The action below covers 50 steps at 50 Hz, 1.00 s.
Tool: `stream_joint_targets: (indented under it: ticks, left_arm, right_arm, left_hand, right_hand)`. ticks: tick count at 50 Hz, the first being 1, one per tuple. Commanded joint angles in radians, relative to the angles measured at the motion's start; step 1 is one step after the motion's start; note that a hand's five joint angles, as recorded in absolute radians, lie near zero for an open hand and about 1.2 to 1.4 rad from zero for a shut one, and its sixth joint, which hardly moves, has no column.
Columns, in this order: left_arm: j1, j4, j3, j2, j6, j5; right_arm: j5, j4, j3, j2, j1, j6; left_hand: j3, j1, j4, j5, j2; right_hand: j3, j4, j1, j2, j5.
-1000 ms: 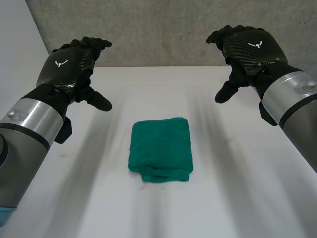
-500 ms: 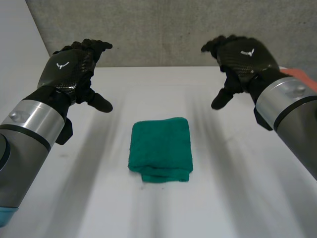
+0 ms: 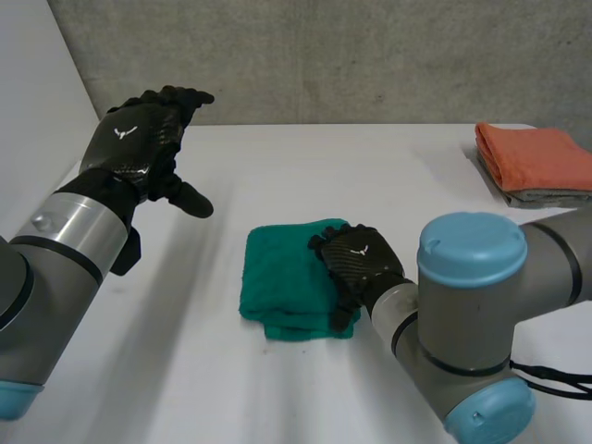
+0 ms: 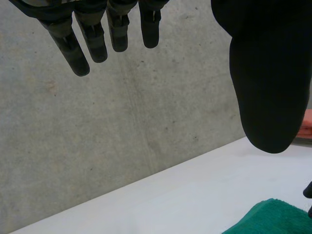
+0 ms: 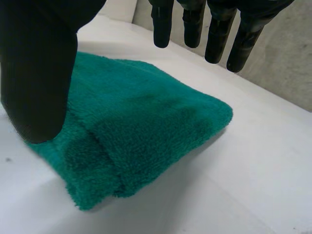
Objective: Fold the laundry.
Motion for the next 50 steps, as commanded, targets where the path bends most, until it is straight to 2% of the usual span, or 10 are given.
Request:
stream_joint_targets:
  ticks: [1, 50]
  left_arm:
    - [-0.002, 0.0, -0.001, -0.003, 0.0, 0.002]
    - [-0.006, 0.021, -0.004, -0.06, 0.002, 0.003]
  right_arm:
    - [0.014, -0.085, 0.047, 0.005, -0.001, 0.001]
    - [0.003, -0.191, 0.04, 0.115, 0.065, 0.002]
  left_hand:
    - [-0.026, -0.021, -0.021, 0.005, -0.024]
    - [-0.026, -0.021, -0.021, 0.005, -0.024]
  right_hand:
    - [-0.034, -0.052, -0.017, -0.037, -0.043]
    - [-0.034, -0.052, -0.017, -0.037, -0.043]
